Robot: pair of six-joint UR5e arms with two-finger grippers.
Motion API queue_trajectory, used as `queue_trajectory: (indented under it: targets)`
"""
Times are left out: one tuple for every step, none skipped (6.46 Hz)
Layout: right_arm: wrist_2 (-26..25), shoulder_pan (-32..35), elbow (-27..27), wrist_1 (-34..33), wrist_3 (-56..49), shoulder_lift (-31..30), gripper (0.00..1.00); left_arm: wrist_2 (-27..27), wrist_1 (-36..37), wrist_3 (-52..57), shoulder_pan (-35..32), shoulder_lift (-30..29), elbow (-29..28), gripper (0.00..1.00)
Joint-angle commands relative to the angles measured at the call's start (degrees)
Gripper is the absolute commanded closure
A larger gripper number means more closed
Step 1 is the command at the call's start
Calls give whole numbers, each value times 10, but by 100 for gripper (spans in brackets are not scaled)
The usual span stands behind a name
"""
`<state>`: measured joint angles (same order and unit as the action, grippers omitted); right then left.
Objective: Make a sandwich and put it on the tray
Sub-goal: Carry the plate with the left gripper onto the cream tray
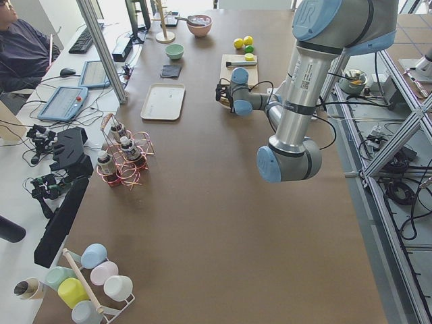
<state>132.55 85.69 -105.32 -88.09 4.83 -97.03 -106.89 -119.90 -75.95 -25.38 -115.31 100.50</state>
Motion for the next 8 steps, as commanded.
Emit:
queue_trajectory:
  targets:
    - [12,0,0,-1,1,-4,0,-81,1,38,-83,-88,-89,100]
    - [11,0,0,-1,1,-5,0,-110,0,58,-125,-138,-158,100]
    - [10,0,1,-1,2,-5,0,-140,0,80,-166,-198,-234,100]
    - [11,0,0,0,2,-6,0,-151,0,109,-195,-260,-324,100]
    - [11,1,1,0,3,-9,0,-153,-2,137,-217,-303,-397,100]
    - [10,0,1,0,3,-9,0,-149,-16,149,-232,-348,-478,100]
    - [11,0,1,-1,3,-9,0,-135,-58,161,-236,-366,-548,100]
    - [11,0,1,0,3,-12,0,-129,-66,162,-234,-377,-562,100]
